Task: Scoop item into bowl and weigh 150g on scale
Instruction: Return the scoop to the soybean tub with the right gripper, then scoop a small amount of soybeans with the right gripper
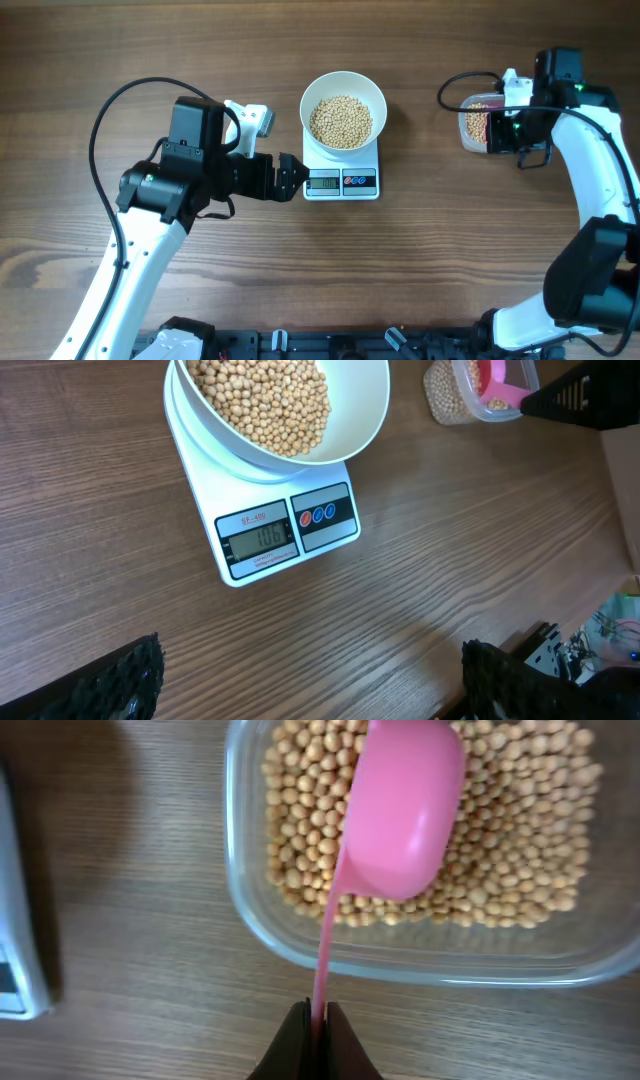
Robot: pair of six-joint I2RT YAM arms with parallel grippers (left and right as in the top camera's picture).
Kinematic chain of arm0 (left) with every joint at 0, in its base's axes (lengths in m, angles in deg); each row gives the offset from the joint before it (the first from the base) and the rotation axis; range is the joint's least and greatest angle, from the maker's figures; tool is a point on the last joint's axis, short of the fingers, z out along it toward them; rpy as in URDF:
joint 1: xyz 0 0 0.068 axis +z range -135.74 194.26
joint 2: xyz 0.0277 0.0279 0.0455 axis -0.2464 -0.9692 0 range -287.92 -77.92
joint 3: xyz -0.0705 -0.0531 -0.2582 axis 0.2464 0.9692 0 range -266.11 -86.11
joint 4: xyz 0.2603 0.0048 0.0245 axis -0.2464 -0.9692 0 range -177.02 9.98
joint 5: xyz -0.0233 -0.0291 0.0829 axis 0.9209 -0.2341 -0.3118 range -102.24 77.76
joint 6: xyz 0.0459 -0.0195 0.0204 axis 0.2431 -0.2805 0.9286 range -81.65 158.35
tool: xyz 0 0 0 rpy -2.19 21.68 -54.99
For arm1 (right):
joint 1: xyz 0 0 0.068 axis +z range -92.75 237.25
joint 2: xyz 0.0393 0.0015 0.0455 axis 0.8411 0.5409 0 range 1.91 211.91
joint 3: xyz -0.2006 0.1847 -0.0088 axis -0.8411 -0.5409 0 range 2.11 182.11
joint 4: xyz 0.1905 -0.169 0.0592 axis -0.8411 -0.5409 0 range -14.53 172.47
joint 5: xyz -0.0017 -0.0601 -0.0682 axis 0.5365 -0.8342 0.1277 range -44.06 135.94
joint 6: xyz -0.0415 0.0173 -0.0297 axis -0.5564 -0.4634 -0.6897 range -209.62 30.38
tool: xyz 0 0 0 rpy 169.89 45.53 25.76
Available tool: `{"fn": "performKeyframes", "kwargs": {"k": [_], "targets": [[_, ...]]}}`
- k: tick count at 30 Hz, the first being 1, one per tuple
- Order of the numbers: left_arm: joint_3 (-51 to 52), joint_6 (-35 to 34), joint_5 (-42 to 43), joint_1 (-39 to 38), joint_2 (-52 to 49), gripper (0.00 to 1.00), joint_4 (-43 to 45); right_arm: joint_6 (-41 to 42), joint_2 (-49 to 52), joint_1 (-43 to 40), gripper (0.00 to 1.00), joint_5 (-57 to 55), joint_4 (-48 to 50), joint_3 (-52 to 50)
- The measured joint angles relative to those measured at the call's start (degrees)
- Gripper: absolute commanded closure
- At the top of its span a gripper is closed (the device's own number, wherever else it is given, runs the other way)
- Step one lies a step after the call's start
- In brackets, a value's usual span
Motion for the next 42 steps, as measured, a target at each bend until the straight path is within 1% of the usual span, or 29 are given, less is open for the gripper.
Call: {"fn": "performKeyframes", "kwargs": {"k": [5, 8, 14, 20, 25, 30, 34, 39, 42], "targets": [[0.00, 0.00, 0.00, 0.00, 0.00, 0.00, 0.00, 0.00, 0.11, -3.72, 0.96, 8.07, -1.18, 0.00], [0.00, 0.00, 0.00, 0.00, 0.00, 0.00, 0.00, 0.00, 0.52, -8.22, 0.96, 14.73, -1.60, 0.00], [0.00, 0.00, 0.00, 0.00, 0.00, 0.00, 0.02, -0.28, 0.74, -15.67, 0.96, 24.00, -2.62, 0.00], [0.00, 0.00, 0.00, 0.00, 0.00, 0.00, 0.00, -0.44, 0.92, -20.52, 0.96, 29.90, -3.48, 0.00], [0.00, 0.00, 0.00, 0.00, 0.00, 0.00, 0.00, -0.46, 5.92, -24.35, 0.96, 38.03, -4.39, 0.00], [0.00, 0.00, 0.00, 0.00, 0.00, 0.00, 0.02, -0.94, 6.97, -27.69, 0.96, 43.04, -5.57, -0.02], [0.00, 0.00, 0.00, 0.00, 0.00, 0.00, 0.00, -3.13, 6.97, -29.62, 0.96, 44.74, -8.70, -0.04], [0.00, 0.00, 0.00, 0.00, 0.00, 0.00, 0.02, -9.60, 6.97, -32.89, 0.96, 47.25, -14.88, -0.04], [0.00, 0.00, 0.00, 0.00, 0.00, 0.00, 0.00, -13.64, 6.97, -33.27, 0.96, 49.42, -18.82, -0.04]]}}
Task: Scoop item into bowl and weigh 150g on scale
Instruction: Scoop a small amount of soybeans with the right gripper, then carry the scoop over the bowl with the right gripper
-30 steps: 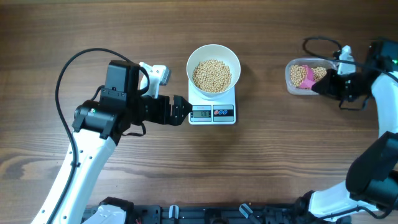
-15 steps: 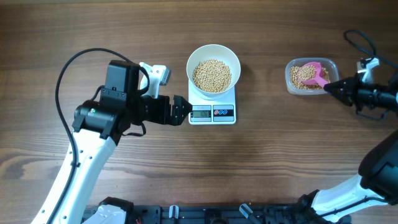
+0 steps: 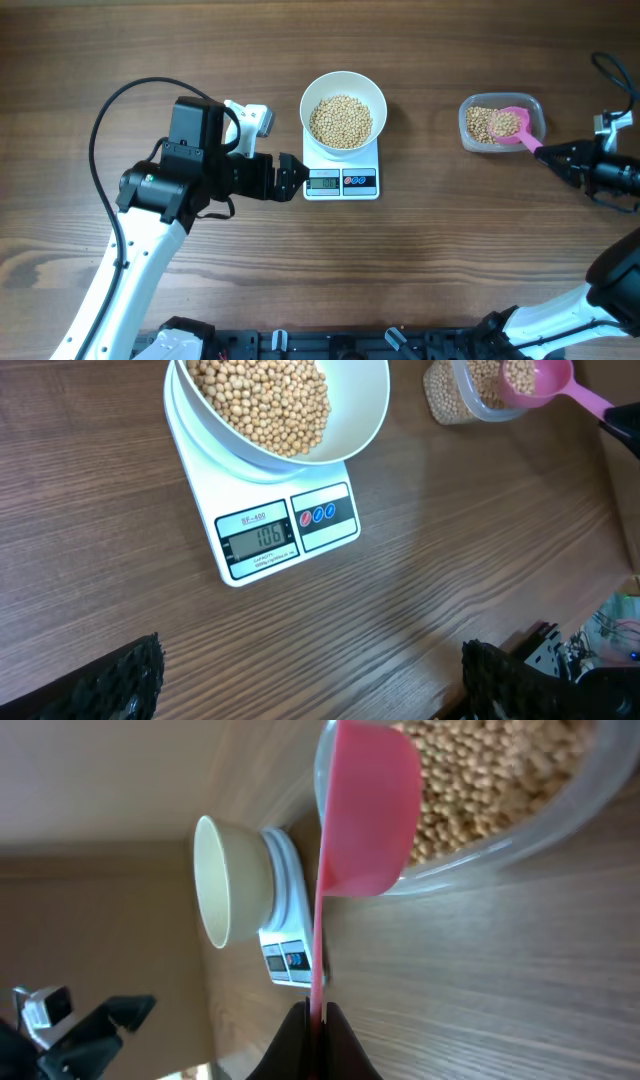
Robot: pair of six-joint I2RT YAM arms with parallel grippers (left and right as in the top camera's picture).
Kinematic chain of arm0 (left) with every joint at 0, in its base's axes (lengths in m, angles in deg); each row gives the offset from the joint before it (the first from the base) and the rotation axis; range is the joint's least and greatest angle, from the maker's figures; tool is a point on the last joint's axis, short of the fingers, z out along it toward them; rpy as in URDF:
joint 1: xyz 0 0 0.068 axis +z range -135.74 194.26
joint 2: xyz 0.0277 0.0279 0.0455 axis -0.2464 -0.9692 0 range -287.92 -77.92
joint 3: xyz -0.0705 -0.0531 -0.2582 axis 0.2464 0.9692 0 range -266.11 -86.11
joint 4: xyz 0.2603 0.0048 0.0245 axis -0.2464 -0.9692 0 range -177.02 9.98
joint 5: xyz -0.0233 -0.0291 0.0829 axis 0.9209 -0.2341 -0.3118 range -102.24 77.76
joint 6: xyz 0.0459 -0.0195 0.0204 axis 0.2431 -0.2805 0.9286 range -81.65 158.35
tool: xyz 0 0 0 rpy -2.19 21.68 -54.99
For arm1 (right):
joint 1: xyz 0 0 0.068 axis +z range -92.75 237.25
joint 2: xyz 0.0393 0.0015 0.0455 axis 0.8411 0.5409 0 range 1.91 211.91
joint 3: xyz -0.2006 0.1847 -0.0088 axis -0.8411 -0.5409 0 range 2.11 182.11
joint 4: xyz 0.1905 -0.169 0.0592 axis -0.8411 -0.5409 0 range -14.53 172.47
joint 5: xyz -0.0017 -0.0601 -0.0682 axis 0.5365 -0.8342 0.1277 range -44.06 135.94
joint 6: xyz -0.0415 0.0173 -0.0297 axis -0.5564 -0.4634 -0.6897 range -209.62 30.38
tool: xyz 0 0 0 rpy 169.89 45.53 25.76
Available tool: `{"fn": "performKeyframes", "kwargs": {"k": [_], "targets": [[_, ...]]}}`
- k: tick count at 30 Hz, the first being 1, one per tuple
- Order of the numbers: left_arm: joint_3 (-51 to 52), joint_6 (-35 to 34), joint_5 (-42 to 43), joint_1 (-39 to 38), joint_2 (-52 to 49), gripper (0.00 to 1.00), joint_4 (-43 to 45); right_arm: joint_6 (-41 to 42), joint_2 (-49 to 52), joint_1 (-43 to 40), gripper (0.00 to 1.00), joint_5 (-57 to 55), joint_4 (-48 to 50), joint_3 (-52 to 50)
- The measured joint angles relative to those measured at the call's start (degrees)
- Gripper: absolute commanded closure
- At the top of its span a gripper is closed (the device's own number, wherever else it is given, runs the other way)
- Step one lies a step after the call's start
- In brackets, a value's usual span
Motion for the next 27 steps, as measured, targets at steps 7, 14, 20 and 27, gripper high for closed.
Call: {"fn": "performKeyframes", "kwargs": {"k": [7, 14, 20, 27], "targets": [[0.00, 0.00, 0.00, 0.00, 0.00, 0.00, 0.00, -6.36, 0.00, 0.11, 0.96, 6.86, -6.40, -0.02], [0.00, 0.00, 0.00, 0.00, 0.00, 0.00, 0.00, -10.23, -0.04, 9.29, 0.96, 12.26, -10.86, -0.02], [0.00, 0.00, -0.02, 0.00, 0.00, 0.00, 0.02, -4.00, -2.93, 21.62, 0.96, 16.76, -4.33, 1.03], [0.00, 0.00, -0.02, 0.00, 0.00, 0.00, 0.02, 28.26, -6.73, 36.30, 0.96, 8.48, 26.69, 1.64]]}}
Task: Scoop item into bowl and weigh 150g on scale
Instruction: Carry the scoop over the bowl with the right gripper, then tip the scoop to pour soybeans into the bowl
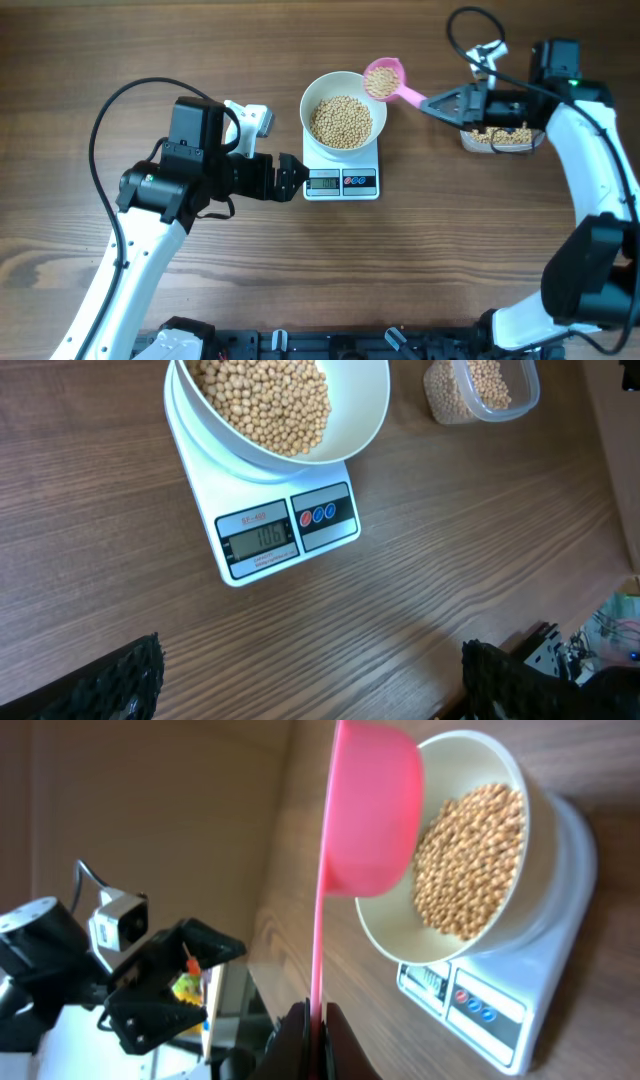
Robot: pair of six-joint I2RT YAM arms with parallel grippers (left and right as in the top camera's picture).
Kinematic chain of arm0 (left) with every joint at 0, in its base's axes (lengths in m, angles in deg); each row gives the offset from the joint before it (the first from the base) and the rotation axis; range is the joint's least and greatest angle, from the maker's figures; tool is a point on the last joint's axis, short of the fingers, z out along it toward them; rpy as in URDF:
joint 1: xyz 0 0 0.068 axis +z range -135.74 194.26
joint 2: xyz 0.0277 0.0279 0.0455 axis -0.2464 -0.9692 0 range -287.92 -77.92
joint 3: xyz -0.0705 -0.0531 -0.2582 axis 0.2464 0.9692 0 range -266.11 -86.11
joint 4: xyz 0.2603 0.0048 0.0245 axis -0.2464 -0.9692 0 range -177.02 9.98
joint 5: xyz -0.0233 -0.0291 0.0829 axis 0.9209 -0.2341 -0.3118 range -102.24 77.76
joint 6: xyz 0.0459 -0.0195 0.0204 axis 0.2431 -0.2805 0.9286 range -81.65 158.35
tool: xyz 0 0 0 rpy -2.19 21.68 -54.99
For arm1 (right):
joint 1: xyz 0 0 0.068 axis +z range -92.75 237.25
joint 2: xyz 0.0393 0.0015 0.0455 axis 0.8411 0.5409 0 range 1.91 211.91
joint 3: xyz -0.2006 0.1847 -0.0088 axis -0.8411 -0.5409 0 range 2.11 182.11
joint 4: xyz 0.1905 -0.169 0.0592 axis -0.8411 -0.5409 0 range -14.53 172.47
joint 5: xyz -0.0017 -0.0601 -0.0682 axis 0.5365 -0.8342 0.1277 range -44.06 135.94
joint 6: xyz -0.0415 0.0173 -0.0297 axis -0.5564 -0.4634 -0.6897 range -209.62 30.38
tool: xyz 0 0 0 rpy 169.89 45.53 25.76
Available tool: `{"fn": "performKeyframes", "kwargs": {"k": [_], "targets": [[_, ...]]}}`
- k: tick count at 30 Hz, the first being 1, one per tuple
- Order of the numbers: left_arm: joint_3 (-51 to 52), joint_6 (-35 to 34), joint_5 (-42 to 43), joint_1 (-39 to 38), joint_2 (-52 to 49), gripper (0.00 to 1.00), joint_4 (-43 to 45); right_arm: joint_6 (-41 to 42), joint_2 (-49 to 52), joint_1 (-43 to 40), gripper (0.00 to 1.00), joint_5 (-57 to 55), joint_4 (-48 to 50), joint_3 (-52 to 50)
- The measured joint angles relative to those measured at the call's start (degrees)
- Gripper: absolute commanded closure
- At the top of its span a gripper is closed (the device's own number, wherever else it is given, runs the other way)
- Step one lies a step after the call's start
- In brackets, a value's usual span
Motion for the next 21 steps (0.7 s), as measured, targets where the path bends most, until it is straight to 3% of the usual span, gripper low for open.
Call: {"fn": "performKeyframes", "kwargs": {"k": [3, 7, 21], "targets": [[0.00, 0.00, 0.00, 0.00, 0.00, 0.00, -0.13, 7.98, -2.91, 5.64, 0.96, -9.81, 5.11, 0.09], [0.00, 0.00, 0.00, 0.00, 0.00, 0.00, -0.15, 9.33, -3.28, 11.65, 0.96, -19.67, 5.66, 0.07], [0.00, 0.00, 0.00, 0.00, 0.00, 0.00, -0.15, -2.71, -3.28, 24.48, 0.96, -45.94, 5.84, 2.47]]}}
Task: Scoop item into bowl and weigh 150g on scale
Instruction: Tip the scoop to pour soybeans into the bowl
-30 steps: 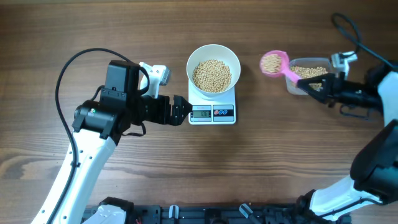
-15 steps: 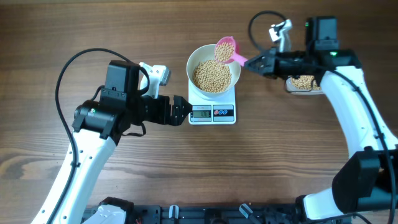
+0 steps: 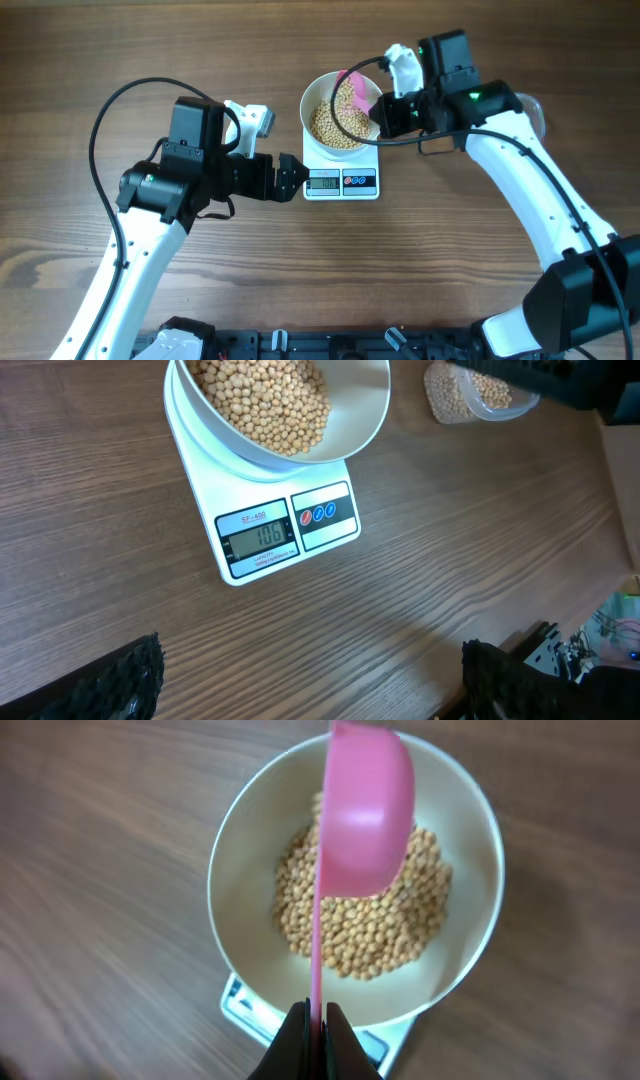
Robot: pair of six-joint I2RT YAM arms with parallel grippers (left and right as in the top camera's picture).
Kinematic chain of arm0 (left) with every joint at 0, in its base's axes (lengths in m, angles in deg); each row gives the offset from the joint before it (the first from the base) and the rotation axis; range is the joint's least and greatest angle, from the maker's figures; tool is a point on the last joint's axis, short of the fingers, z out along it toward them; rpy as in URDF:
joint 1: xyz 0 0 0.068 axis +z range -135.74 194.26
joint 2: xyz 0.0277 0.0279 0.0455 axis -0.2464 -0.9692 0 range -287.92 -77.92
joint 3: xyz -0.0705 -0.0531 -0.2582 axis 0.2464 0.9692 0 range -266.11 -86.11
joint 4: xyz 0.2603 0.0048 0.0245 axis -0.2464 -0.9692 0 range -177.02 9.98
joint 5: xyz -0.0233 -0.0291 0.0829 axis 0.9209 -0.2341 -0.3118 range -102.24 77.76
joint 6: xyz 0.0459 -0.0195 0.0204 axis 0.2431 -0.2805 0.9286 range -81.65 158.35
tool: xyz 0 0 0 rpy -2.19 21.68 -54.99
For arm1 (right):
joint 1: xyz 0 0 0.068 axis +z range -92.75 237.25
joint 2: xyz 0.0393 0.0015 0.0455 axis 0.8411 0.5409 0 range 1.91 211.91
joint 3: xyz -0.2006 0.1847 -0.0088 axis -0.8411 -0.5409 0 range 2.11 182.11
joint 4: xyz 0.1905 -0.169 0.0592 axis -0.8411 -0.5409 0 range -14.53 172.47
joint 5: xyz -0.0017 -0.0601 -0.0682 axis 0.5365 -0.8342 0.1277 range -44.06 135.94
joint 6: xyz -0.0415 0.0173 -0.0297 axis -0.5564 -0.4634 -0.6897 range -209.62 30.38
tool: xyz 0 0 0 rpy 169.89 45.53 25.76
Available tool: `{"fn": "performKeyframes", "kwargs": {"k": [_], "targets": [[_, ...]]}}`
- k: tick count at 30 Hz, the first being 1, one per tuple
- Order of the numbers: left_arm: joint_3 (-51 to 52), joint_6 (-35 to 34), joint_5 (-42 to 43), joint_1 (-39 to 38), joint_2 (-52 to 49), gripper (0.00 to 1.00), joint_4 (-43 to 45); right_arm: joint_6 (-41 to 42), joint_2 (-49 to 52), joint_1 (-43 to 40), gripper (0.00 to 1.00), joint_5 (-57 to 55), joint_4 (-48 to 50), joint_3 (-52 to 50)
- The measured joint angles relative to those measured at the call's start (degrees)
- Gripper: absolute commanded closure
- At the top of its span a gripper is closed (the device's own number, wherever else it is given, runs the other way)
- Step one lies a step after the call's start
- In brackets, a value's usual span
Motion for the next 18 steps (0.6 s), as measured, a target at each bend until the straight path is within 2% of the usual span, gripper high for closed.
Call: {"fn": "performKeyframes", "kwargs": {"k": [2, 8, 18], "targets": [[0.00, 0.00, 0.00, 0.00, 0.00, 0.00, 0.00, -2.38, 0.00, 2.29, 0.96, -5.57, -0.31, 2.95], [0.00, 0.00, 0.02, 0.00, 0.00, 0.00, 0.00, -6.21, 0.00, 4.28, 0.96, -12.90, -4.92, 3.65], [0.00, 0.00, 0.00, 0.00, 0.00, 0.00, 0.00, -8.13, 0.00, 4.28, 0.96, -14.73, -8.22, 3.67]]}}
